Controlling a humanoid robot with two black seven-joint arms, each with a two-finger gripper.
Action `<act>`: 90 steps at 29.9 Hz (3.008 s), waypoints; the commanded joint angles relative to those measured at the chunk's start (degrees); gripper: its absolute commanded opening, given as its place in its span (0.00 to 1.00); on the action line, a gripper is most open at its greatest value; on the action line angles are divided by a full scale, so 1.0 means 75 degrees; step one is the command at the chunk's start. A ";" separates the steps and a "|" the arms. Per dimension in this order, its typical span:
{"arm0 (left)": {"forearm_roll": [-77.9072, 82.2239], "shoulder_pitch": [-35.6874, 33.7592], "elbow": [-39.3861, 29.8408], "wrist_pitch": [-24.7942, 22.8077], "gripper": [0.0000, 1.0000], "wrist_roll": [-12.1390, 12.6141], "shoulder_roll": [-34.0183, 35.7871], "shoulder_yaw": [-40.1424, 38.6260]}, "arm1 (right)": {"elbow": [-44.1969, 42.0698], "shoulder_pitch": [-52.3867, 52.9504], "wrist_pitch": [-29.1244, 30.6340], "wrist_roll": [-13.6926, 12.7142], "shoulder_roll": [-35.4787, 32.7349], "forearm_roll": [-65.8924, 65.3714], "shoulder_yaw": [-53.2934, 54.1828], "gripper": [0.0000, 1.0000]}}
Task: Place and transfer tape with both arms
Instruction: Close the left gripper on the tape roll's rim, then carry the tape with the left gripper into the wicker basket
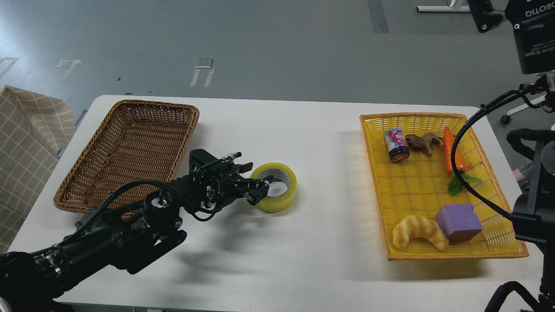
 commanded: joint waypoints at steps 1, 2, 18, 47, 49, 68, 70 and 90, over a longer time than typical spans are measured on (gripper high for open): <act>0.0000 0.0006 0.0001 -0.0004 0.39 0.0023 0.0012 0.0001 | 0.0037 -0.0074 -0.0001 0.0001 0.0000 0.0007 0.0005 1.00; 0.0000 0.0006 0.0001 0.0007 0.38 0.0046 0.0000 0.0001 | 0.0049 -0.0108 -0.0001 0.0001 0.0000 0.0007 0.0005 1.00; 0.0000 -0.0005 -0.0034 0.0125 0.20 0.0117 -0.0106 -0.0011 | 0.0014 -0.0109 -0.0188 -0.0011 0.0012 0.0007 0.0016 1.00; -0.0073 -0.1399 -0.0174 0.0066 0.05 0.0023 0.1111 -0.0023 | 0.0025 -0.0097 -0.0434 -0.0034 0.0082 -0.0004 -0.0019 1.00; -0.0073 -0.1494 -0.0280 0.0043 0.05 0.0023 0.1534 -0.0023 | 0.0037 -0.0097 -0.0434 -0.0034 0.0082 0.0007 -0.0019 1.00; -0.1068 -0.1050 -0.0280 0.0241 0.05 -0.0597 0.4699 0.0000 | 0.0072 -0.0121 -0.0434 -0.0058 0.0094 0.0007 -0.0089 1.00; -0.1127 -0.0862 -0.0245 0.0381 0.05 -0.0622 0.4722 0.0001 | 0.0072 -0.0132 -0.0434 -0.0058 0.0082 0.0007 -0.0089 1.00; -0.1280 -0.0205 0.0563 0.0816 0.25 -0.0844 0.4301 -0.0011 | 0.0084 -0.0191 -0.0539 -0.0058 0.0094 -0.0004 -0.0124 1.00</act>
